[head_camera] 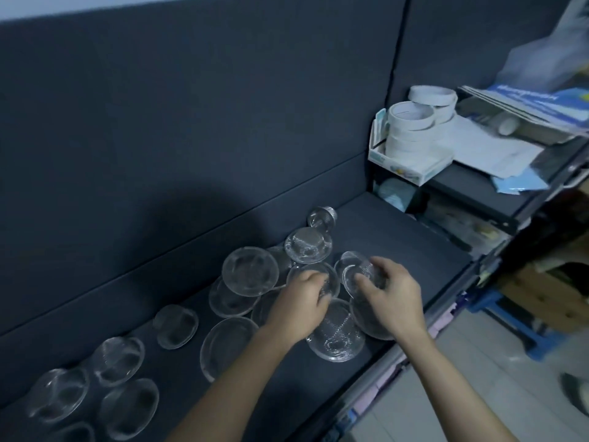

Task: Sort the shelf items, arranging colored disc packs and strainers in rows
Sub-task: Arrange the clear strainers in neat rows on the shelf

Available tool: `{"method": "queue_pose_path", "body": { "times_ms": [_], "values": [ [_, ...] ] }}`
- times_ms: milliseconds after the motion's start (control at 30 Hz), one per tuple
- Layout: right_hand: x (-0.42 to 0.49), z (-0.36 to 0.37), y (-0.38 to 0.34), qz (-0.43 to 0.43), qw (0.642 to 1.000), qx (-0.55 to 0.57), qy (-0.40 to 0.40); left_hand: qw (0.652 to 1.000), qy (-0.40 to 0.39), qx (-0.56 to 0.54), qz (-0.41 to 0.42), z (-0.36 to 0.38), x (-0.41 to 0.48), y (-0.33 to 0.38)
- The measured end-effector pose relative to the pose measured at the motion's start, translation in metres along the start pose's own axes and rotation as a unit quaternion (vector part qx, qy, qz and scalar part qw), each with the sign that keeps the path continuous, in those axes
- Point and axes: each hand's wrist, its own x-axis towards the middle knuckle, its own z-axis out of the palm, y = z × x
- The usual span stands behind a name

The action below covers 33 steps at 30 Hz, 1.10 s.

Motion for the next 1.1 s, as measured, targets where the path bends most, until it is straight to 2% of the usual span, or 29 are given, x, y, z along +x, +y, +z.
{"method": "queue_pose_path", "body": {
  "times_ms": [167,533,633,867,1100],
  "values": [
    [0.010,-0.014,0.025,0.031,0.998,0.026,0.052,1.000,-0.023,-0.004,0.004,0.022,0.046,0.025],
    [0.020,-0.014,0.050,0.068,0.995,0.047,0.049,0.992,-0.113,0.012,-0.051,0.049,0.097,0.021],
    [0.020,-0.013,0.048,0.066,0.994,0.068,0.059,0.996,-0.070,-0.021,-0.049,0.046,0.094,0.021],
    [0.016,-0.008,0.009,0.040,0.983,0.165,0.070,0.983,0.116,-0.122,-0.079,-0.001,0.067,0.018],
    [-0.009,0.021,-0.032,-0.008,0.980,0.200,-0.010,0.969,0.150,-0.131,-0.145,-0.040,-0.006,-0.016]
  ]
}}
